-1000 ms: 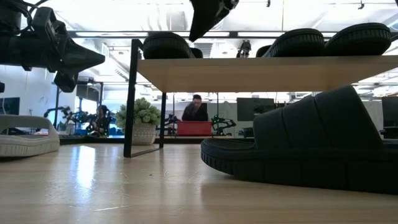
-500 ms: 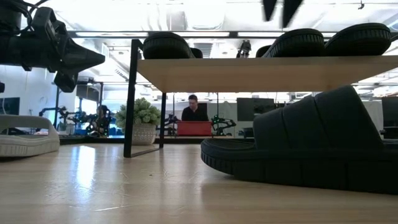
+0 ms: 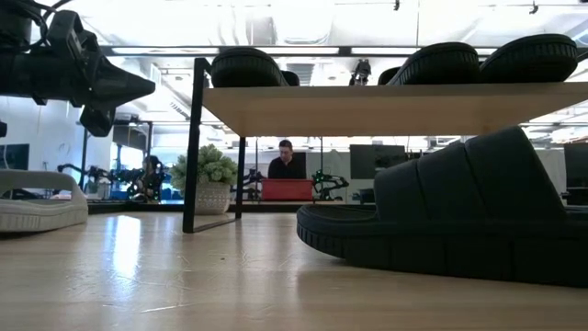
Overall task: Pick and place slides into the shelf
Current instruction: Put the black slipper on the shelf
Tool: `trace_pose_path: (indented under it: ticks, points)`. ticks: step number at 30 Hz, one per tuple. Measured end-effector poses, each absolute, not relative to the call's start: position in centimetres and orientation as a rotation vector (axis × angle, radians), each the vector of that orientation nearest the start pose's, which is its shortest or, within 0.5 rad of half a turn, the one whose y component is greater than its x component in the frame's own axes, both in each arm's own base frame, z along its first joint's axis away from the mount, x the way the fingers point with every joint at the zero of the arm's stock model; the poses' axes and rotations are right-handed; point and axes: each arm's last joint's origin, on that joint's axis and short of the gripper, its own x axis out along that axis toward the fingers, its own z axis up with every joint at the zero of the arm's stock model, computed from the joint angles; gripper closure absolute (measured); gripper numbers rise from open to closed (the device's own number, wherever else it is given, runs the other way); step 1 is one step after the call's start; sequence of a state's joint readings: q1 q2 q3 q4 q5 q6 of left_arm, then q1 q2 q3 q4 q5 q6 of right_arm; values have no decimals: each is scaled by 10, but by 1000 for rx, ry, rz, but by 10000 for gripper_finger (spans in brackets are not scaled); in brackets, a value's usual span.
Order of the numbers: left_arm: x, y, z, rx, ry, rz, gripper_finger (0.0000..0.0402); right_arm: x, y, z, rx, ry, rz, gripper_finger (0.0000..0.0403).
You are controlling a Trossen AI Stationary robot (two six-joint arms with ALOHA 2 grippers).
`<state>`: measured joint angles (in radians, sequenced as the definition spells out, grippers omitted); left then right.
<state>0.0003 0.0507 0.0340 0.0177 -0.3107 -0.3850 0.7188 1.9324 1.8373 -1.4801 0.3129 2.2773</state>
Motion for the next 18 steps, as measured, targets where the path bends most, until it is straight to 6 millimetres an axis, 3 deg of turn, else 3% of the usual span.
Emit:
trace_pose_path:
  ticks: [8, 13, 18]
  points:
    - [98, 9, 173, -382, -59, 308, 395, 287, 260, 241, 1308, 767, -962, 246]
    - [98, 9, 173, -382, -61, 307, 395, 286, 262, 207, 1372, 729, -908, 246]
    - [98, 9, 173, -382, -60, 307, 395, 287, 259, 190, 1384, 641, -879, 246]
